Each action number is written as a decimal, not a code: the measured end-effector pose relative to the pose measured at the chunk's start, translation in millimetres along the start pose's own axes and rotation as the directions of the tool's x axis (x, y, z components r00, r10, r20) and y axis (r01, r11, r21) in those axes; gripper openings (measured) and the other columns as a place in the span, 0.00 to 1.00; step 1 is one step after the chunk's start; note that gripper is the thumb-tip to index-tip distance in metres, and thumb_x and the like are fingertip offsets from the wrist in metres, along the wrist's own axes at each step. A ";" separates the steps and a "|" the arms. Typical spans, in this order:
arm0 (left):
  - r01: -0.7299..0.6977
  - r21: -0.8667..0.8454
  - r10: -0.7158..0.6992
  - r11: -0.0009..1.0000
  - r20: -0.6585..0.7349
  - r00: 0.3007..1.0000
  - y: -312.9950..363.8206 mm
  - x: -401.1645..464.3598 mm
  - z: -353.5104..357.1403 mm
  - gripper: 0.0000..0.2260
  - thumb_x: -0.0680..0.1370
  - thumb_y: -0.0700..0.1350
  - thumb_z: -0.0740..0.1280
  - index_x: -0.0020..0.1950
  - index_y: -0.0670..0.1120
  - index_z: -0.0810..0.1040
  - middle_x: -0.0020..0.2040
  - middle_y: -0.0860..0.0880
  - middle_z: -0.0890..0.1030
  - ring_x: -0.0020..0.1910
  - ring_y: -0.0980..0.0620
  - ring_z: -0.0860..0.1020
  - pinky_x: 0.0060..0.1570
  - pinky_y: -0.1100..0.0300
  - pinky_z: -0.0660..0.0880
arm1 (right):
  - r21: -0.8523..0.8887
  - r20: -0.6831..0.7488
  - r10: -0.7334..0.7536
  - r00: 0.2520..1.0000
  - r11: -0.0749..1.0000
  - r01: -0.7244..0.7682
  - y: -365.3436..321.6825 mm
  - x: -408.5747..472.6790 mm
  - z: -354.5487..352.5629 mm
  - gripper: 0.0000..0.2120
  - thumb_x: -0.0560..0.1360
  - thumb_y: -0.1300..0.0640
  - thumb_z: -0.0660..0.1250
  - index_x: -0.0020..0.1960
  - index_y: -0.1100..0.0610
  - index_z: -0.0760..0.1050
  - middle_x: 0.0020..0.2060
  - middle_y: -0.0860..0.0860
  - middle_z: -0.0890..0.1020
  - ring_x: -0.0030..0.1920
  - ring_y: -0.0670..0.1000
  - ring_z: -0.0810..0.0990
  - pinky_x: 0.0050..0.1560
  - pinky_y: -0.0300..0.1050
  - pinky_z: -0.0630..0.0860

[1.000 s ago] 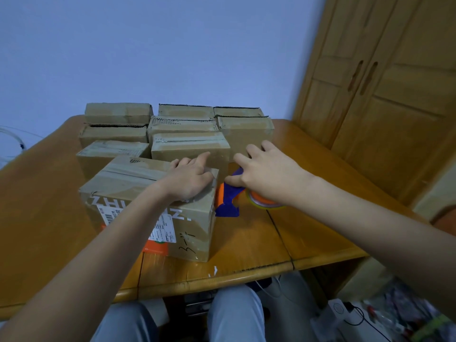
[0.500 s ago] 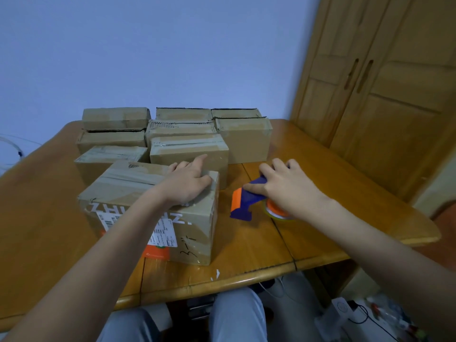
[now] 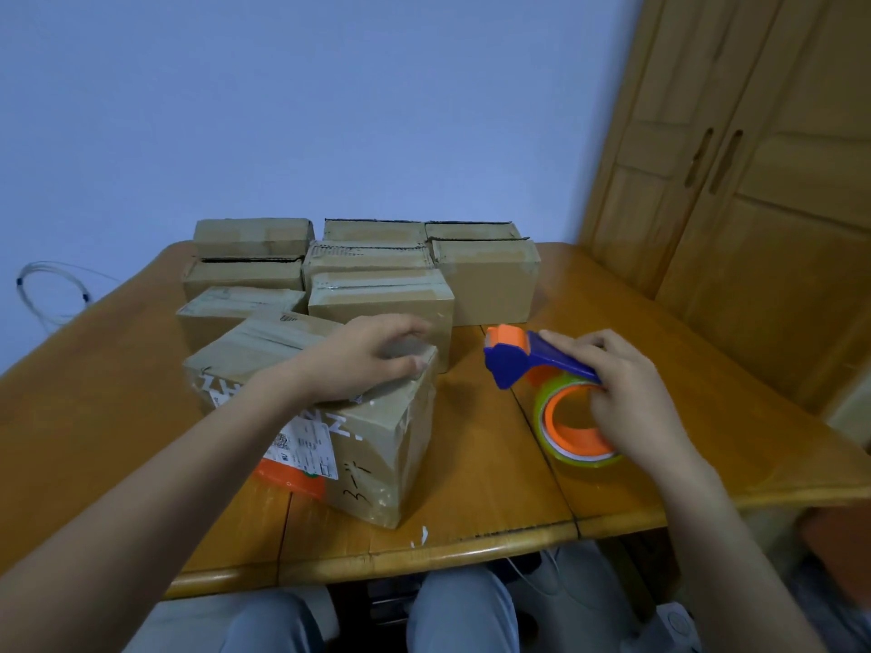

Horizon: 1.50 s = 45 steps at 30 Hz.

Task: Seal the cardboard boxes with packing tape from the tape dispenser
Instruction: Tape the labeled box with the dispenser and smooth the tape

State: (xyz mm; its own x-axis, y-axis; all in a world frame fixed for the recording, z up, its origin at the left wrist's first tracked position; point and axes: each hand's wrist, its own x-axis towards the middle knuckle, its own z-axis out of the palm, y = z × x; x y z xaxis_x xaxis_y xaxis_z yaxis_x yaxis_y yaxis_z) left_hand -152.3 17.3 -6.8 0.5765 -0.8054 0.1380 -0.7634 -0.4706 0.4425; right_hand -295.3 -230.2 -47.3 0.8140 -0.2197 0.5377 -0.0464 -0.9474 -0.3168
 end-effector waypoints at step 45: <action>-0.023 0.229 -0.015 0.973 0.164 0.986 -53.4 -45.1 -21.3 0.52 0.59 0.82 0.38 0.78 0.58 0.51 0.79 0.54 0.51 0.77 0.55 0.46 0.74 0.56 0.45 | 0.260 0.012 -0.135 0.991 0.957 0.127 -65.2 59.6 18.9 0.36 0.68 0.78 0.62 0.67 0.47 0.74 0.51 0.49 0.77 0.52 0.47 0.75 0.46 0.25 0.67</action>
State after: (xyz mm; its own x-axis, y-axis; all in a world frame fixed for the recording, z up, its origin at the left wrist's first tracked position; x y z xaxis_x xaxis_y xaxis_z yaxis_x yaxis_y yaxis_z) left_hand -131.4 86.4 -17.7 0.5325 -0.8463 -0.0156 -0.8229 -0.5219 0.2246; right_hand -232.8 -177.1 -9.4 0.8195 -0.0870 0.5665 0.2100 -0.8741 -0.4380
